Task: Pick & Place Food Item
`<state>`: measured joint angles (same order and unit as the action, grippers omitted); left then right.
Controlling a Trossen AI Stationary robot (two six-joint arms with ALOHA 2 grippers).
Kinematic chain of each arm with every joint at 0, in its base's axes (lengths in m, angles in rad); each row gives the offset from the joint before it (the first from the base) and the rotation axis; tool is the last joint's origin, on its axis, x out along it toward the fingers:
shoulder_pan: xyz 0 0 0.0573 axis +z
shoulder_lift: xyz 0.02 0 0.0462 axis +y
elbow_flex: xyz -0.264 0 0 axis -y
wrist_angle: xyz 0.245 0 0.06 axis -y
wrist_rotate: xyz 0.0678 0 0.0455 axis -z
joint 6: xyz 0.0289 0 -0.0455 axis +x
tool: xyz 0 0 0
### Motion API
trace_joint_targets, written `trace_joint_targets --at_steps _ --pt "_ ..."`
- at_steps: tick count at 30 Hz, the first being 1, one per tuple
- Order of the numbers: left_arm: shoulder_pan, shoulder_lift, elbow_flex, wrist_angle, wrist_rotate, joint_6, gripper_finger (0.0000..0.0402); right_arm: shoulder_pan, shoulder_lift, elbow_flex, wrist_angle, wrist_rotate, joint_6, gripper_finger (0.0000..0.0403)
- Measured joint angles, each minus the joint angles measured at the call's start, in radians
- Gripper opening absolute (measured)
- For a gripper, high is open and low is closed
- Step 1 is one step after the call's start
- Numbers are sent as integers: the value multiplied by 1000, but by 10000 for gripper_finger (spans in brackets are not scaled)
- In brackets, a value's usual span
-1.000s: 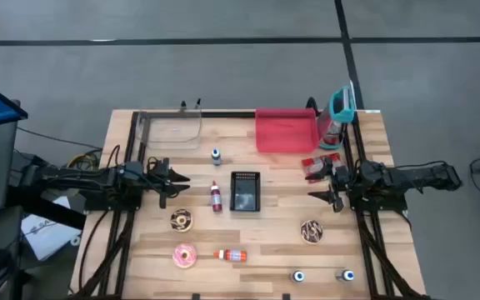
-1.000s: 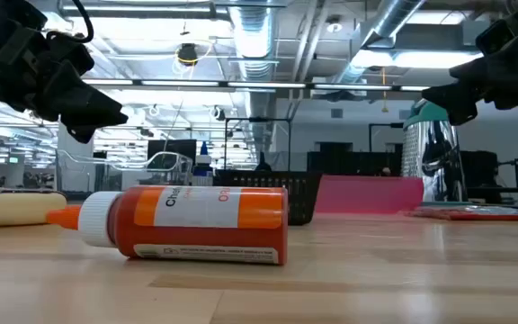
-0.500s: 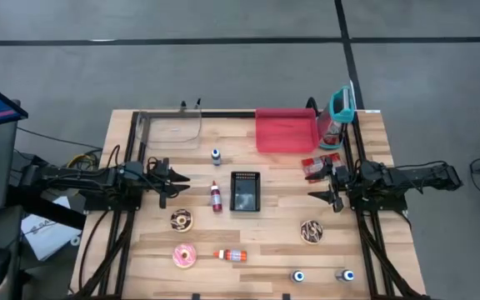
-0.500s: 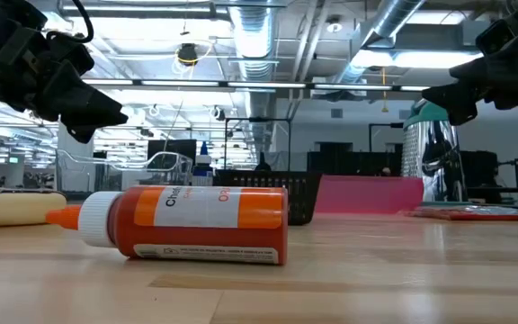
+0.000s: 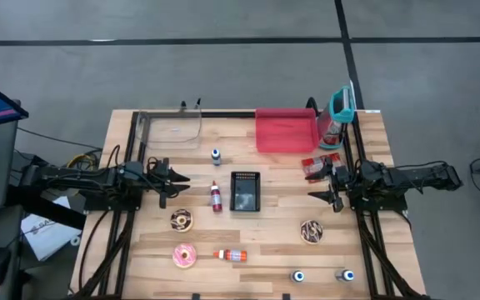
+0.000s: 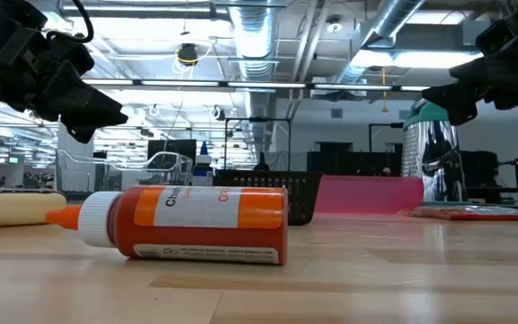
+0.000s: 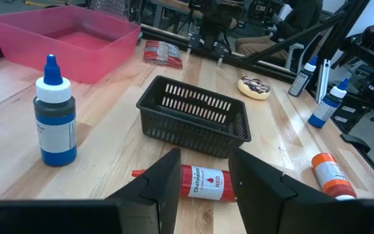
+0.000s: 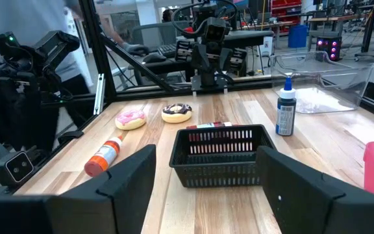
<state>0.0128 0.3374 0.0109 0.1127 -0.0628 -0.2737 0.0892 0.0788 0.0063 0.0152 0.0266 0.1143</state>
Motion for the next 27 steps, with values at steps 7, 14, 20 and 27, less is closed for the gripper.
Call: trace_joint_targets --at_steps 7,14,20,27 --pt "0 0 0 0 0 0 127 0 0 0 0 0 0 258" --pt "0 0 0 0 0 0 127 0 0 0 0 0 0 258" --pt "0 0 0 0 0 0 127 0 0 0 0 0 0 258" --pt "0 0 0 48 -1 21 127 0 0 0 0 0 0 258"
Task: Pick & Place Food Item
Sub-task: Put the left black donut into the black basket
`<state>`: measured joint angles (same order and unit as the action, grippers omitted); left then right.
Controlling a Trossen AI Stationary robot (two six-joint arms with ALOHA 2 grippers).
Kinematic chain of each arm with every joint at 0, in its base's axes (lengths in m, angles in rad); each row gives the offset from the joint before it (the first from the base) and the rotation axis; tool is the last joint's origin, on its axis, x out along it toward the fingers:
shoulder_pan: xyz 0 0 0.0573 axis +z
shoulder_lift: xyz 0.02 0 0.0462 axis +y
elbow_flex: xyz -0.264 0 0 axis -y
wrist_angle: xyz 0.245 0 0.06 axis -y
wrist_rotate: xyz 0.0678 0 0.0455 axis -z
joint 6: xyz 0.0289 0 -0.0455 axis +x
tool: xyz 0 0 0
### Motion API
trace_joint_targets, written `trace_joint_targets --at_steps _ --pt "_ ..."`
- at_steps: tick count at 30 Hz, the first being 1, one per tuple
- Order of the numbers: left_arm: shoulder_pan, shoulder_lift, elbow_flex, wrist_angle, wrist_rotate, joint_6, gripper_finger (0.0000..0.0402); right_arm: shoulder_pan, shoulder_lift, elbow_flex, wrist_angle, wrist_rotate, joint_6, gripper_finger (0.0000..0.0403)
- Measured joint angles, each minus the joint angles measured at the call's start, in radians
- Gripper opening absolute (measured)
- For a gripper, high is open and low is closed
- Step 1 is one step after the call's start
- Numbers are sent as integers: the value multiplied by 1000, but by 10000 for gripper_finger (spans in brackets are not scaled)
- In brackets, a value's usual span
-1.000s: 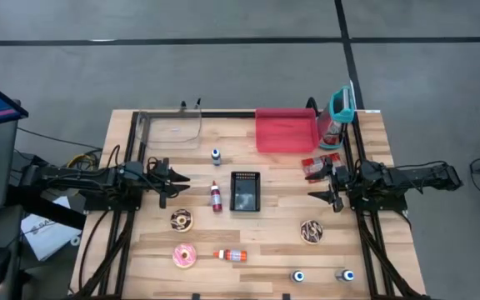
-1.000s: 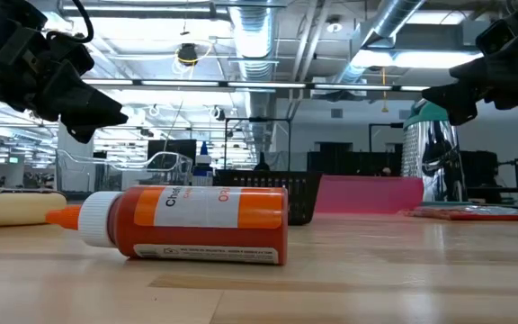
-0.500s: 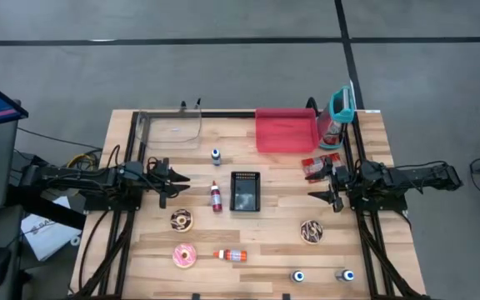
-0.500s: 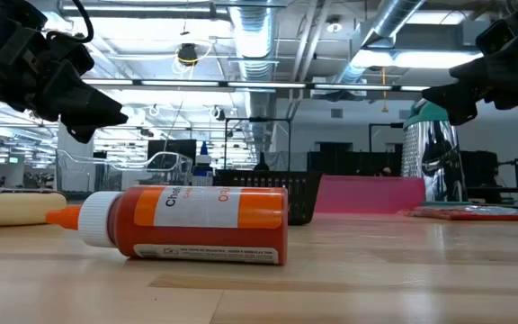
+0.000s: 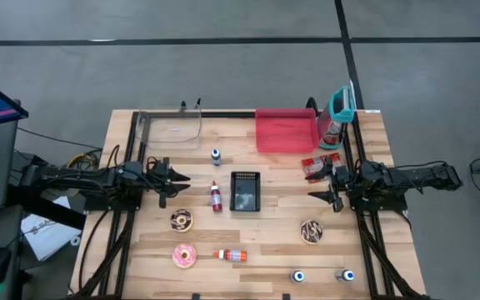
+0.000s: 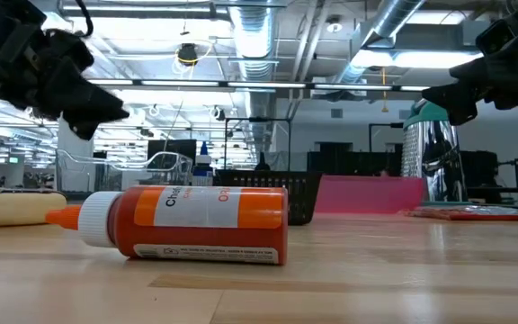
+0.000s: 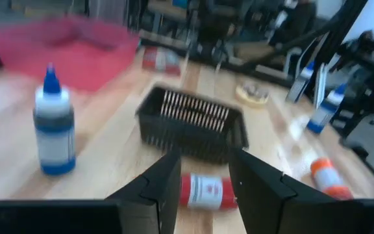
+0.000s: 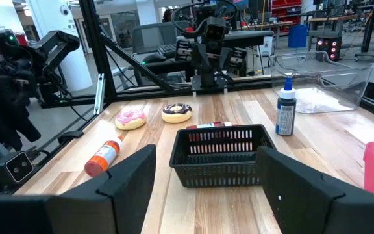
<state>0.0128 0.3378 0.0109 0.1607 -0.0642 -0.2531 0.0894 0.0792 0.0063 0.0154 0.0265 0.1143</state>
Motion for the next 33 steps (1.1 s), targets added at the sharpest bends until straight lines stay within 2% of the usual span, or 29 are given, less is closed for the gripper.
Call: trace_joint_targets --at_steps 4,8,11,16,21,25,30,33 --pt "0 0 0 113 -1 -36 127 0 0 0 0 0 0 258" --pt "0 0 0 229 -19 -353 127 0 0 0 0 0 0 258" --pt "0 0 0 268 -48 -465 127 0 0 0 0 0 0 258" --pt "0 2 0 385 -162 -471 127 0 0 0 0 0 0 258" --pt "0 3 0 578 -302 -470 127 0 0 0 0 0 0 258" --pt "0 3 0 720 -366 -451 127 -2 0 0 12 0 5 258" --pt "0 13 0 872 -391 -413 127 10 -1 0 138 0 316 258" --pt "0 34 0 882 -344 -423 127 6 0 0 248 1 489 258"
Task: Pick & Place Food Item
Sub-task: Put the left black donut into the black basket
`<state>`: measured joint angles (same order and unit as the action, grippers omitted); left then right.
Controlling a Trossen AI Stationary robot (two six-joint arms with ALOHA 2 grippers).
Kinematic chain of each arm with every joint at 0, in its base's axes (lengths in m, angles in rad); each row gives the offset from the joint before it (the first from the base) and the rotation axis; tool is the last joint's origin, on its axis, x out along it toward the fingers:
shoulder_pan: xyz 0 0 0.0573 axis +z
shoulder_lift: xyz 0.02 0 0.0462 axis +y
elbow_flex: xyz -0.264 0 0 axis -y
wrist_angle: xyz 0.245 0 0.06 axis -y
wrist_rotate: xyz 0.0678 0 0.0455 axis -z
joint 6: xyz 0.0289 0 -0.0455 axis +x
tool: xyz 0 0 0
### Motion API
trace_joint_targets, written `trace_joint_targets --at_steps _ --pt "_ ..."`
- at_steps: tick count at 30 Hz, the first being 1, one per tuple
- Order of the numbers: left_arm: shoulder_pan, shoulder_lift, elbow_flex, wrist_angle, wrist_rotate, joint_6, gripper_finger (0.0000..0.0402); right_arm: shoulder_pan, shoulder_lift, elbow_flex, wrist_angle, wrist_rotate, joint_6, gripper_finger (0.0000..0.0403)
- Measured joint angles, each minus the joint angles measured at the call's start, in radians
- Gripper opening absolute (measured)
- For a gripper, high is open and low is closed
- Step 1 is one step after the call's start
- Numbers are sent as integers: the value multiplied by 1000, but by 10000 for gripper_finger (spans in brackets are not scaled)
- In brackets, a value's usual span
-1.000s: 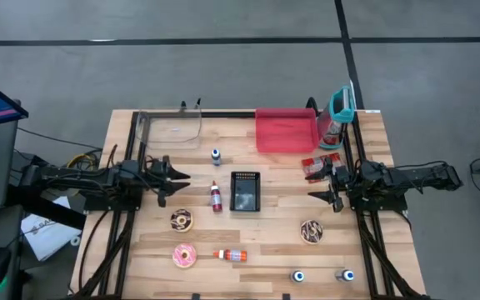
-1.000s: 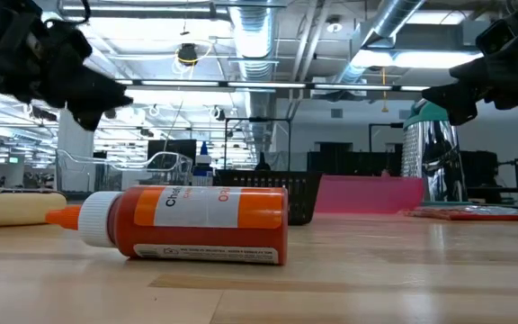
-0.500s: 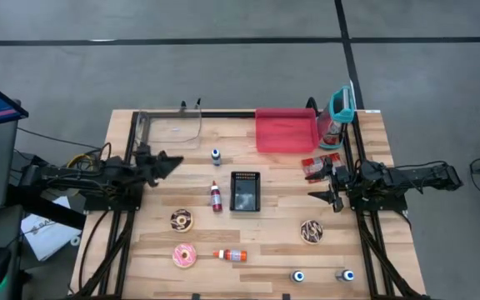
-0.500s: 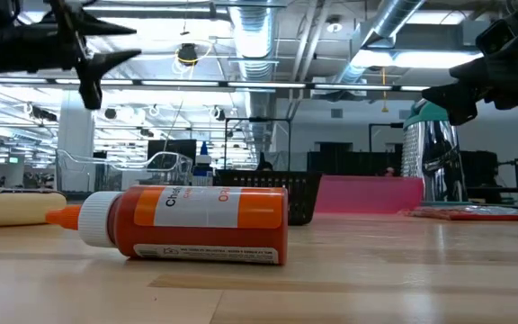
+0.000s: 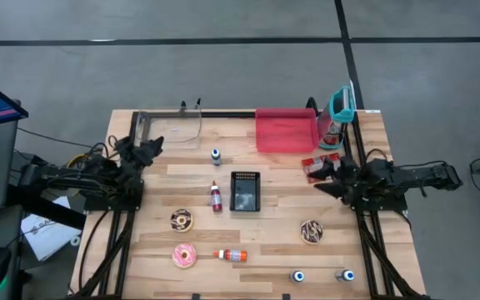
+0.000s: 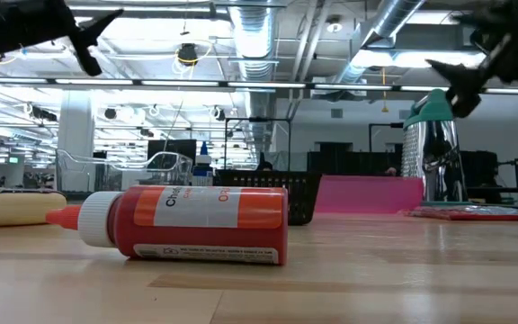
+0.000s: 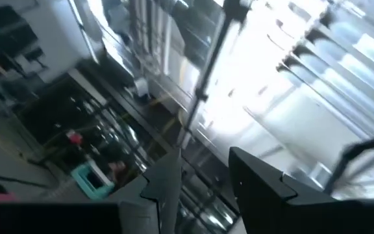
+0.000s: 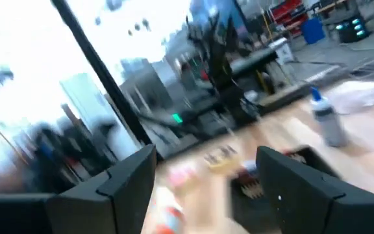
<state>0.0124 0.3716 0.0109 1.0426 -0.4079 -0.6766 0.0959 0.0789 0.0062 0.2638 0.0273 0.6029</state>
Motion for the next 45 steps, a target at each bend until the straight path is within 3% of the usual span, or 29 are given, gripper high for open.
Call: trace_joint_targets --at_steps 5,10,13,17,20,23,27,29,32,37,41,45 --pt "0 86 0 -25 92 -137 127 2 0 0 267 60 221 258" --pt "0 205 4 -121 166 -280 127 17 0 -1 595 77 135 258" --pt "0 263 63 -303 289 -320 127 43 0 0 742 55 68 258" --pt "-2 328 261 -684 496 -284 127 94 1 29 763 52 -27 258" --pt "-20 391 474 -969 554 -119 127 130 15 58 773 52 -104 258" --pt "-51 488 750 -1324 526 117 127 161 42 90 768 52 -149 258" --pt "-111 667 1091 -1909 377 343 127 187 101 137 768 52 -154 258" --pt "-136 739 1195 -2156 316 359 127 198 134 159 762 52 -127 258" --pt "-178 795 1232 -2392 322 314 127 215 178 178 720 52 -89 258" --pt "-302 754 1142 -2404 439 148 127 247 243 189 715 82 -71 258" --pt "-425 682 1025 -2225 446 -7 127 276 264 189 722 106 -40 258" --pt "-516 626 878 -2015 448 -62 127 305 282 190 719 155 24 258"
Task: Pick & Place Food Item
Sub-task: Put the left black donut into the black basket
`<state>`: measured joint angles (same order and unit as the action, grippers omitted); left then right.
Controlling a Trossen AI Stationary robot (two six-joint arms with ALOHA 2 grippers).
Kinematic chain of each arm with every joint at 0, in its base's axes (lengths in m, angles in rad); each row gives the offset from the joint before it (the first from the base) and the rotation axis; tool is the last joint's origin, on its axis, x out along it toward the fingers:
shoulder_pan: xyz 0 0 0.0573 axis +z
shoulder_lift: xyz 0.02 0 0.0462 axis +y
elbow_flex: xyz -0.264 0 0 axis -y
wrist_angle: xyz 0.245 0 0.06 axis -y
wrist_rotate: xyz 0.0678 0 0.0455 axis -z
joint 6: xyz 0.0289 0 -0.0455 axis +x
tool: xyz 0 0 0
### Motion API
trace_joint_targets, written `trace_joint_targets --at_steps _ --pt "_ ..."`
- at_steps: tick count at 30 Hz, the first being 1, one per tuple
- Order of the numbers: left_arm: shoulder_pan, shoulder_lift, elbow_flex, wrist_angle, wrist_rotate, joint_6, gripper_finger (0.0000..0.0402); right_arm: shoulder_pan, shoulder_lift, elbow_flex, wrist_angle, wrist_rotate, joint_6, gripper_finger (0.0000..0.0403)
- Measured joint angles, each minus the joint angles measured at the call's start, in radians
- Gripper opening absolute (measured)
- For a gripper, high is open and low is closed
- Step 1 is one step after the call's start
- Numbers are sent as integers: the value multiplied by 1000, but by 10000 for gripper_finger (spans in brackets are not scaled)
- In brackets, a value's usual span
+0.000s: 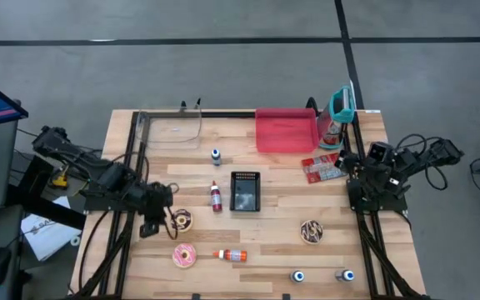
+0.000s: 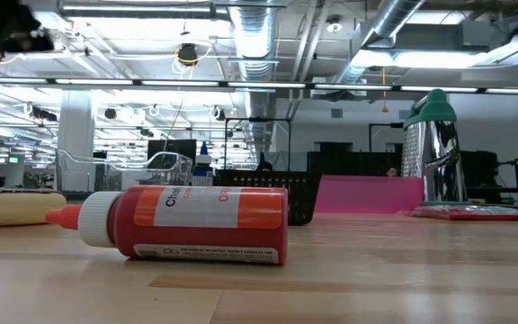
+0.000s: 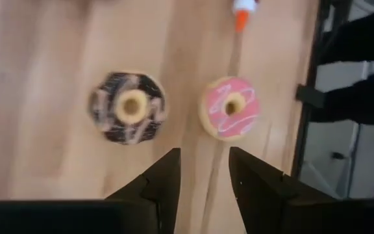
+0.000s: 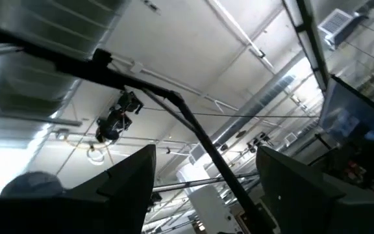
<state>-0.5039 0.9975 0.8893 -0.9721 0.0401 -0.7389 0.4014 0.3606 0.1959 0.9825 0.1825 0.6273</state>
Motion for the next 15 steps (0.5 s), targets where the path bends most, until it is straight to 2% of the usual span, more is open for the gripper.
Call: trace_joint_targets --at_steps 5,8,11,15 --pt "-22 -9 -135 85 -9 -34 127 42 19 1 -12 116 29 258" --pt "-8 -7 -188 194 -34 -31 133 64 21 1 -9 177 28 258" --pt "7 -2 -235 301 -66 -5 156 78 21 1 -9 193 21 258" --pt "45 22 -274 349 -107 28 202 92 24 1 -8 192 19 258"
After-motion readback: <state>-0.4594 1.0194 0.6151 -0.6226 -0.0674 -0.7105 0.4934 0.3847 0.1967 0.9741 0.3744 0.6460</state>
